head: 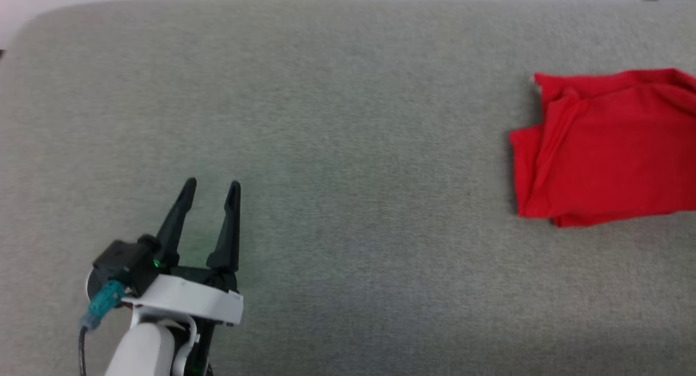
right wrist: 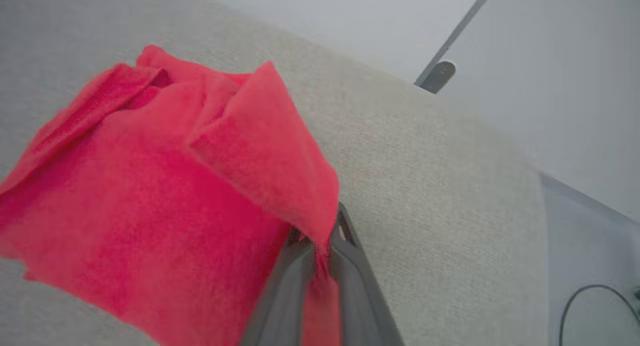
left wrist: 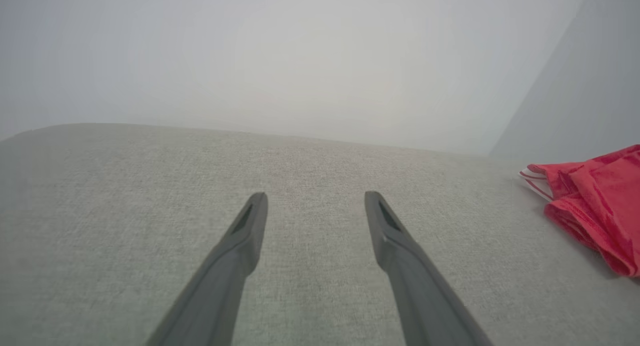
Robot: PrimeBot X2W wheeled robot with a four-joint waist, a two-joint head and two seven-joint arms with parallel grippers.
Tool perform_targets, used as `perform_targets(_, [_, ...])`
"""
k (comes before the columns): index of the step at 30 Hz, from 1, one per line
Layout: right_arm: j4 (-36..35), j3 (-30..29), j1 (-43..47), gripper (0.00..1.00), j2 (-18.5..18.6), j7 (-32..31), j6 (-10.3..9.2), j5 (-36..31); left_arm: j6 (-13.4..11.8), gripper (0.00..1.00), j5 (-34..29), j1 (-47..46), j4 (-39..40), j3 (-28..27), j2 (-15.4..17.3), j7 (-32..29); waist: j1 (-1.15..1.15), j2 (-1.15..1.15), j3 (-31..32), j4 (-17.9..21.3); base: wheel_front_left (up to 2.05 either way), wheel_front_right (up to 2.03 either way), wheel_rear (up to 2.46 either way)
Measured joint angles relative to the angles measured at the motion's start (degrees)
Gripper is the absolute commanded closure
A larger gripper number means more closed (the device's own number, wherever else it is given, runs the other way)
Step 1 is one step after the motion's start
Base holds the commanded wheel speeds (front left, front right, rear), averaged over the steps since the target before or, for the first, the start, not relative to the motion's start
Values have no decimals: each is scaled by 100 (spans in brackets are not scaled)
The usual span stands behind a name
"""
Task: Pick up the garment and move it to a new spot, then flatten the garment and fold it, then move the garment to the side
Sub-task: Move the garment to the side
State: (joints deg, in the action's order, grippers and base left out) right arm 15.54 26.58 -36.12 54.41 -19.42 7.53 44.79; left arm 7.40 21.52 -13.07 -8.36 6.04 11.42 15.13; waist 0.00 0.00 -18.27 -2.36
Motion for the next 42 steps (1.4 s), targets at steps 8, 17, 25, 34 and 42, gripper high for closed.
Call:
perform_targets(8, [592, 243, -464, 100, 282, 553, -1, -256, 0, 0, -88, -299, 53, 42, 141, 0, 0, 0, -401, 392, 0, 0, 0])
perform_targets(17, [1281, 627, -999, 100, 414, 1071, 0, -712, 0, 0, -174, -471, 167, 13, 299, 0, 0, 0, -794, 803, 0, 0, 0])
perform_targets(25, [1900, 924, -1500, 100, 448, 1401, 0, -1144, 0, 0, -186, -600, 199, 49, 400, 0, 0, 0, -1080, 1064, 0, 0, 0])
perform_targets(34, [2643, 1131, -1948, 100, 258, 1590, 0, -1444, 0, 0, -185, -691, 258, 110, 494, 2, 0, 0, -1302, 1165, 0, 0, 0])
perform_targets(42, [3249, 1308, -2232, 100, -52, 1706, 0, -1617, 0, 0, -186, -694, 308, 96, 550, 2, 0, 0, -1391, 1204, 0, 0, 0])
